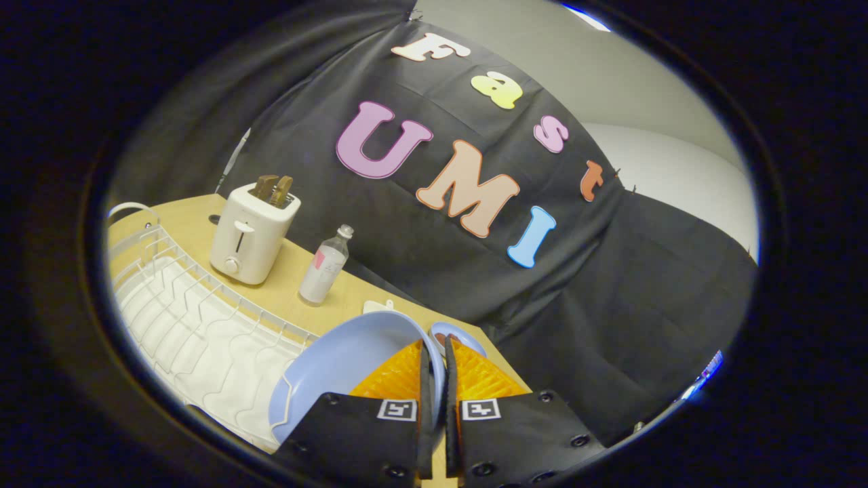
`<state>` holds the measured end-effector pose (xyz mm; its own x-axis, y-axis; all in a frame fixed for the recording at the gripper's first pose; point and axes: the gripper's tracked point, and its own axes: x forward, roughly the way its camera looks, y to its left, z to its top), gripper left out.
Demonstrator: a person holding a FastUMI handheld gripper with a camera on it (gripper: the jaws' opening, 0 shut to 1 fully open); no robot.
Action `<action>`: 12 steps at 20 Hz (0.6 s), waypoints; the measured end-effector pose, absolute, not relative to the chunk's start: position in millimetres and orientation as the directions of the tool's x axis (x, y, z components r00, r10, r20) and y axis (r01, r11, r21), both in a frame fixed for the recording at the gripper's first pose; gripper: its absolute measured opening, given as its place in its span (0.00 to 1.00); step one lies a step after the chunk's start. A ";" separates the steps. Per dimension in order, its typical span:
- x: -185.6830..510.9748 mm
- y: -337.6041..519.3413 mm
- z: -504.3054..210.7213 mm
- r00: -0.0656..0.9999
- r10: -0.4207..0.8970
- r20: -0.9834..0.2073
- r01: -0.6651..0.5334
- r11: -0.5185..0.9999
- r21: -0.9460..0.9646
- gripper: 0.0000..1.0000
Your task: Take the plate from the dish rack, then take the spoon from the basket and place it into the plate.
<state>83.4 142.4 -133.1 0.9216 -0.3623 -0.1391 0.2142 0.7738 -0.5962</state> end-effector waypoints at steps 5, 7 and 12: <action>92.2 151.2 -123.0 0.933 -0.339 -0.122 0.191 0.752 -0.632 0.10; 94.7 154.1 -116.2 0.936 -0.336 -0.104 0.191 0.734 -0.652 0.10; 109.3 147.9 -67.3 0.947 -0.321 -0.011 0.237 0.723 -0.649 0.10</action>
<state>109.3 147.9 -67.3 0.9472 -0.3205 -0.0114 0.2369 0.7232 -0.6488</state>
